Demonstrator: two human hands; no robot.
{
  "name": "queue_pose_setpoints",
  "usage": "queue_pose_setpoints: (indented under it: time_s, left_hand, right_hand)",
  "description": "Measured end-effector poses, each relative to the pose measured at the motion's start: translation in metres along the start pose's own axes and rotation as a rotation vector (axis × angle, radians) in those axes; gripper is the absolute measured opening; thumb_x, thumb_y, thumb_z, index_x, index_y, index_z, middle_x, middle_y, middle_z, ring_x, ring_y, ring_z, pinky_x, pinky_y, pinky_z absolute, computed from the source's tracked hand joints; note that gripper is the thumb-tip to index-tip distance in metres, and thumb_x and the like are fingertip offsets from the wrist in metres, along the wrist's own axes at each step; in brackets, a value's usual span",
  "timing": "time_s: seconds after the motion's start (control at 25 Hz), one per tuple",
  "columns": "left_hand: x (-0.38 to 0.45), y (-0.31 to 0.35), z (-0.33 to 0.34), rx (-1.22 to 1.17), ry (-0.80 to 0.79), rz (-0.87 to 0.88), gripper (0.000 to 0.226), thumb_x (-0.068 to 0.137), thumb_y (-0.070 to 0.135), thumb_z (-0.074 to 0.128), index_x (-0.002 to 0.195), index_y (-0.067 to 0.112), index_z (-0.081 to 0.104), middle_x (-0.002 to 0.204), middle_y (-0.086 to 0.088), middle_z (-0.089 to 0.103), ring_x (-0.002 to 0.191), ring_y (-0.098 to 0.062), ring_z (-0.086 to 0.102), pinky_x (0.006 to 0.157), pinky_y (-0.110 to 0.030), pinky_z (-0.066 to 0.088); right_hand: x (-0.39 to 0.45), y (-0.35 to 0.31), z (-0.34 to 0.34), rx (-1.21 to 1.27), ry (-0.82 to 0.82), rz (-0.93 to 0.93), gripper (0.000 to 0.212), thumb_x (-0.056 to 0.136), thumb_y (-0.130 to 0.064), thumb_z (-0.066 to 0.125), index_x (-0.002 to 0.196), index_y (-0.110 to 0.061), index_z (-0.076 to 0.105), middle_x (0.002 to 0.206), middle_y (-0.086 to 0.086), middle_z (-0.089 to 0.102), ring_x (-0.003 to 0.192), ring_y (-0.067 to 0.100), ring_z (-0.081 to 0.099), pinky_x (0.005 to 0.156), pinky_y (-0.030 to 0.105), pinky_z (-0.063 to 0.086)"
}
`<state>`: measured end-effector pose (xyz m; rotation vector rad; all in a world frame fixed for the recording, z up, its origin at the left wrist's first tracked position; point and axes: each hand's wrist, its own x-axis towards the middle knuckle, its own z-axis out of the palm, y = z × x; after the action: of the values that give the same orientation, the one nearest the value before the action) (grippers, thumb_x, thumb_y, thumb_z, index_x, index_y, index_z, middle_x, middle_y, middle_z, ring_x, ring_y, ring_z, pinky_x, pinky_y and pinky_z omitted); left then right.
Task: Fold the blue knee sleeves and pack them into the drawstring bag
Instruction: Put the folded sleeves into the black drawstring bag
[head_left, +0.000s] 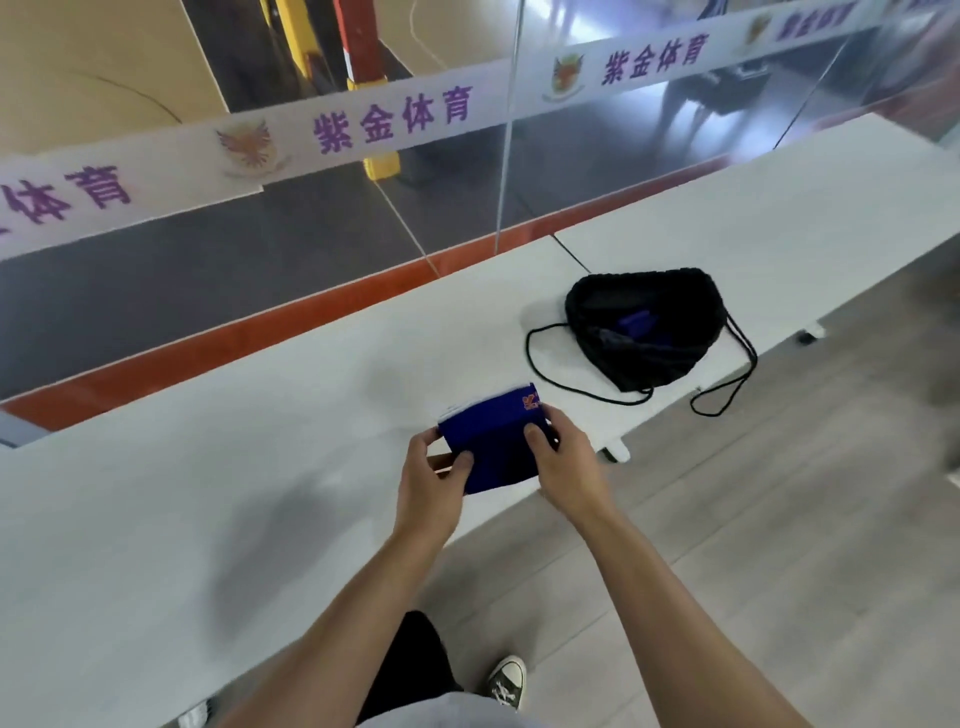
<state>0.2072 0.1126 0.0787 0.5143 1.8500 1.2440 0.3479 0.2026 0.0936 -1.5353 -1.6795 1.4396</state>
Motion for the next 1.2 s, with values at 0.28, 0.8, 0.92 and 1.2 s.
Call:
queue_pose_setpoints:
  time_s: [0.28, 0.8, 0.92, 1.2]
  left_hand:
    - [0.014, 0.045, 0.11, 0.097, -0.101, 0.105, 0.037, 0.097, 0.023, 0.064, 0.128, 0.032, 0.047, 0.102, 0.008, 0.069, 0.091, -0.005, 0.069, 0.074, -0.018, 0.054]
    - [0.107, 0.106, 0.29, 0.2, -0.237, 0.142, 0.037, 0.095, 0.016, 0.065, 0.122, 0.03, 0.045, 0.103, 0.014, 0.064, 0.092, 0.0, 0.065, 0.063, -0.012, 0.052]
    - [0.124, 0.109, 0.314, 0.217, -0.233, 0.12, 0.038, 0.096, 0.013, 0.064, 0.126, 0.025, 0.045, 0.102, 0.01, 0.064, 0.089, -0.001, 0.065, 0.06, -0.01, 0.051]
    - [0.174, 0.105, 0.372, 0.285, -0.099, -0.015, 0.042, 0.095, 0.011, 0.054, 0.132, 0.029, 0.047, 0.115, 0.008, 0.068, 0.102, -0.007, 0.065, 0.078, -0.023, 0.056]
  right_hand:
    - [0.046, 0.012, -0.104, 0.153, 0.172, 0.055, 0.014, 0.105, -0.037, 0.047, 0.118, -0.036, 0.053, 0.107, -0.009, 0.066, 0.099, 0.01, 0.064, 0.085, 0.034, 0.055]
    - [0.205, 0.031, -0.253, 0.168, 0.205, 0.29, 0.02, 0.103, -0.016, 0.046, 0.106, -0.012, 0.065, 0.096, 0.002, 0.067, 0.089, 0.02, 0.06, 0.07, 0.03, 0.048]
    - [0.237, 0.036, -0.273, 0.176, 0.107, 0.327, 0.015, 0.101, -0.021, 0.053, 0.104, -0.02, 0.068, 0.1, 0.001, 0.07, 0.092, 0.019, 0.063, 0.08, 0.034, 0.052]
    - [0.339, 0.065, -0.309, 0.127, -0.202, 0.444, 0.008, 0.092, -0.009, 0.06, 0.091, -0.012, 0.068, 0.094, 0.011, 0.071, 0.089, 0.027, 0.065, 0.078, 0.043, 0.056]
